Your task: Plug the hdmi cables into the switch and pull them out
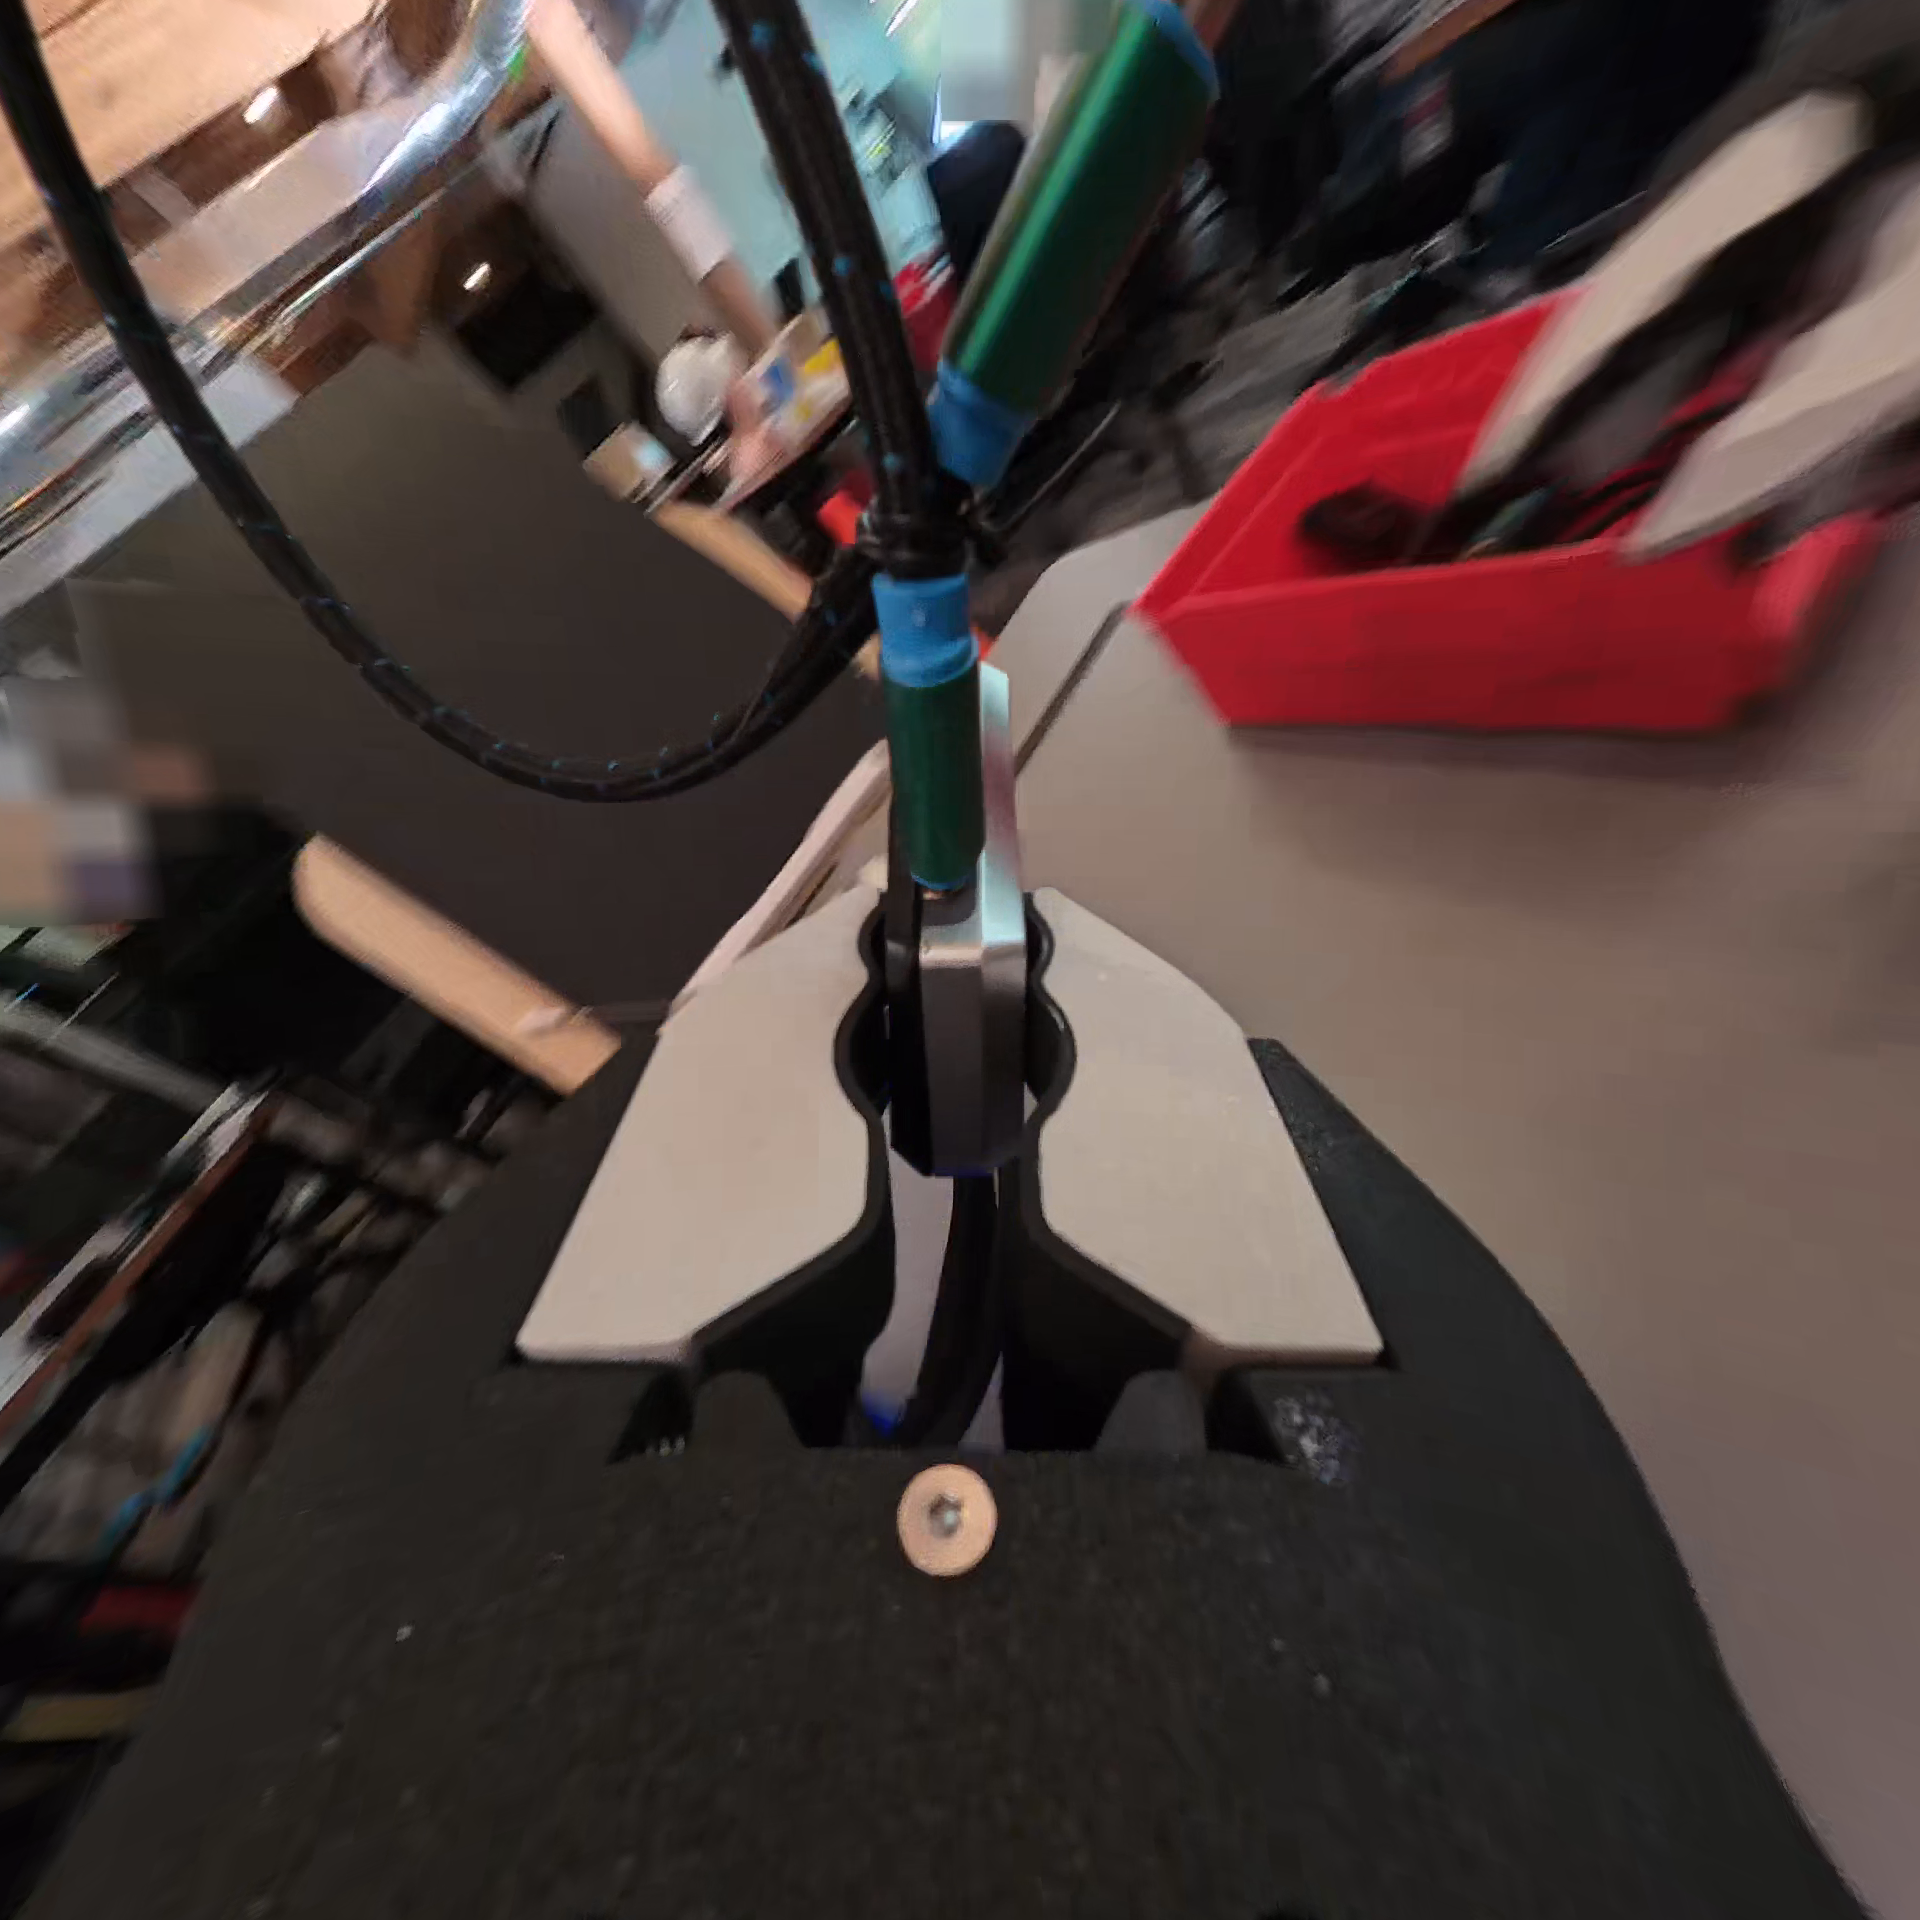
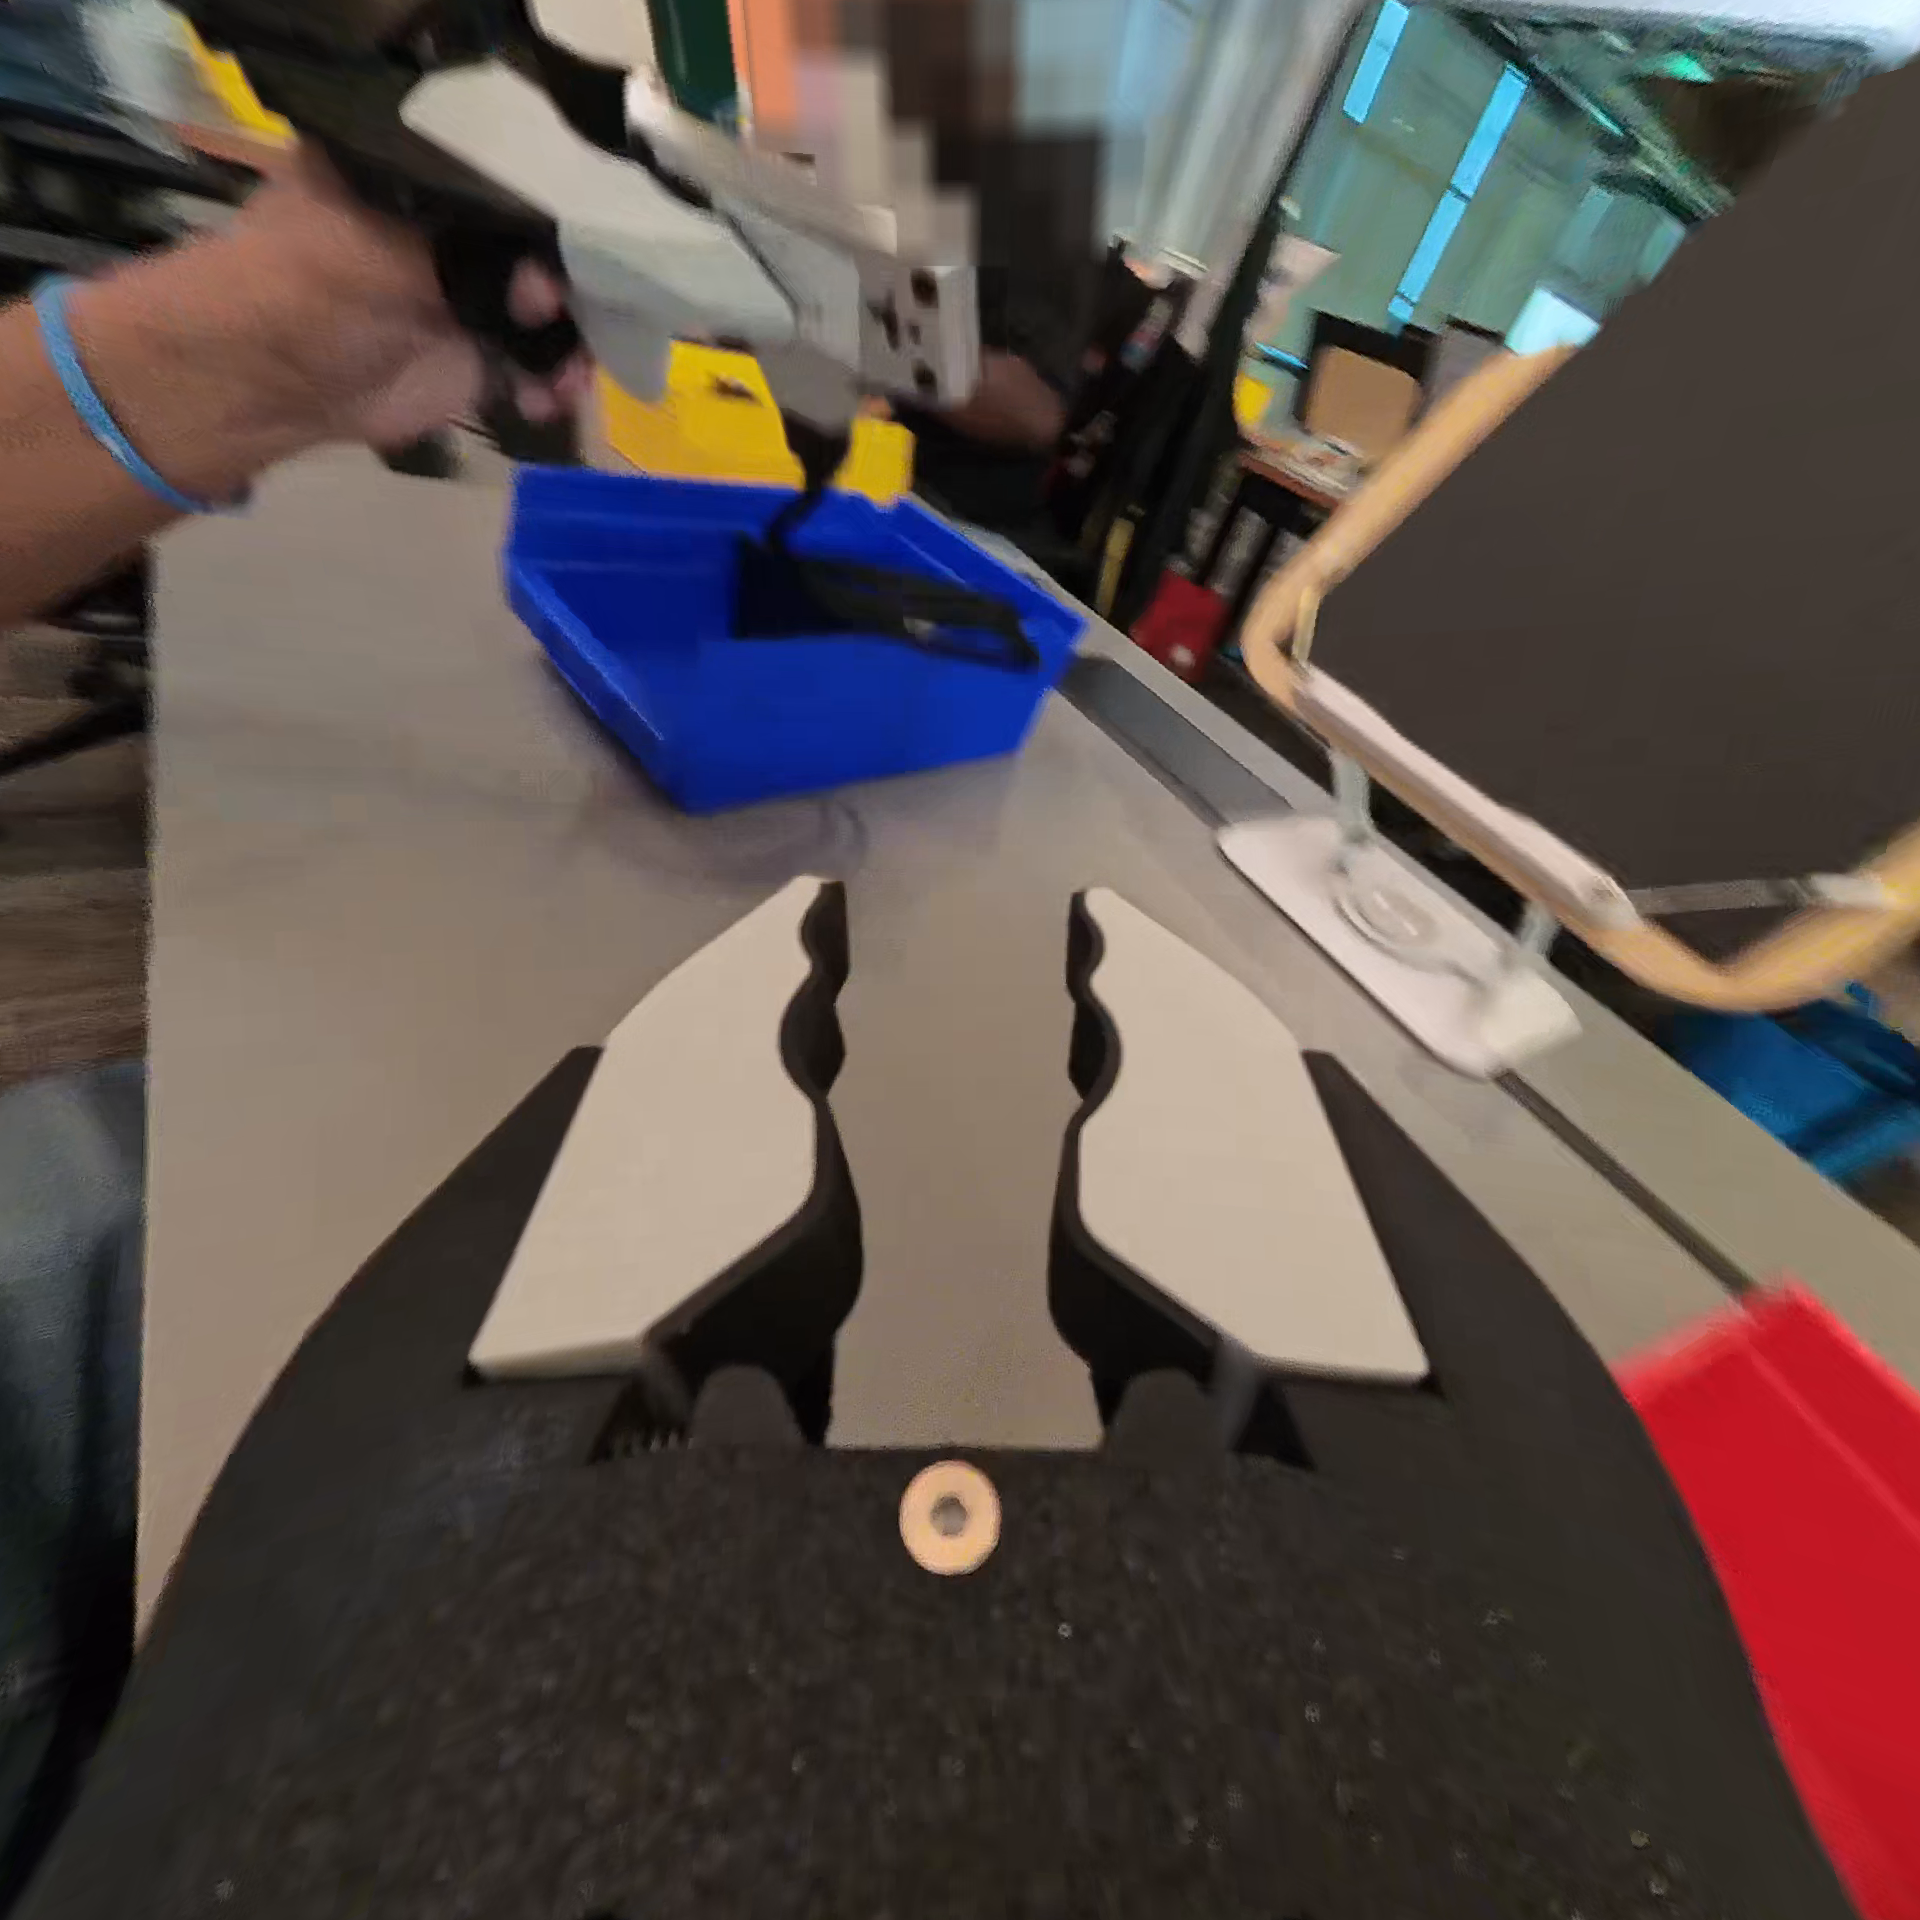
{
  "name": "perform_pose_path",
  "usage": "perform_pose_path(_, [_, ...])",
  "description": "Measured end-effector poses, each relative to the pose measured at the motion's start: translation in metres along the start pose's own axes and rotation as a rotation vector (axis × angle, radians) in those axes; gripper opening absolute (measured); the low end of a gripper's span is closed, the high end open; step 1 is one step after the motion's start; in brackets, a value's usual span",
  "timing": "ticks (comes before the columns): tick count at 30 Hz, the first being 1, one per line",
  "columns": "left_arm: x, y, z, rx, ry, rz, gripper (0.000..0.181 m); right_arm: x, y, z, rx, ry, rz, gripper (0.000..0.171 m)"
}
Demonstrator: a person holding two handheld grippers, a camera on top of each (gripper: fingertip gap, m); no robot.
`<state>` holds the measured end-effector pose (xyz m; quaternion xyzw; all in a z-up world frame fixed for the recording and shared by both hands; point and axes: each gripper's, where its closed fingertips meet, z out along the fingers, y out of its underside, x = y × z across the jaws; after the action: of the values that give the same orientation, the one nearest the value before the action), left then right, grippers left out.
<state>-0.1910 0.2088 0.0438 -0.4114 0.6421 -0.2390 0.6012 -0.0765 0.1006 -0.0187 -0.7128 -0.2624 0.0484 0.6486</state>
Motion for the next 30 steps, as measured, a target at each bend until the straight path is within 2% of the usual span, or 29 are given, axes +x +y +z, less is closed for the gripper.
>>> perform_pose_path(3, [0.052,-0.029,0.003,0.079,0.156,-0.006,0.021,-0.019,-0.026,0.036,0.066,-0.172,-0.061,0.049])
perform_pose_path(7, [0.088,-0.046,0.002,0.148,0.265,-0.051,0.021,-0.050,-0.051,0.045,0.145,-0.371,-0.081,0.038])
perform_pose_path(8, [0.092,-0.048,0.002,0.160,0.281,-0.069,0.021,-0.050,-0.053,0.045,0.151,-0.359,-0.095,0.028])
perform_pose_path(10, [0.096,-0.049,0.000,0.190,0.306,-0.099,0.021,-0.053,-0.053,0.040,0.173,-0.375,-0.103,0.027])
perform_pose_path(15, [0.109,-0.050,0.003,0.207,0.343,-0.107,0.021,-0.059,-0.040,0.031,0.094,-0.405,-0.121,0.025])
perform_pose_path(20, [0.118,-0.048,0.013,0.143,0.359,-0.090,0.022,-0.060,-0.038,0.026,0.086,-0.386,-0.176,0.024])
perform_pose_path(28, [0.118,-0.037,0.026,0.081,0.252,0.031,0.023,-0.054,-0.025,0.032,0.034,-0.411,-0.121,0.026])
perform_pose_path(30, [0.108,-0.030,0.033,0.051,0.186,0.076,0.023,-0.033,-0.017,0.030,-0.024,-0.330,-0.119,0.027])
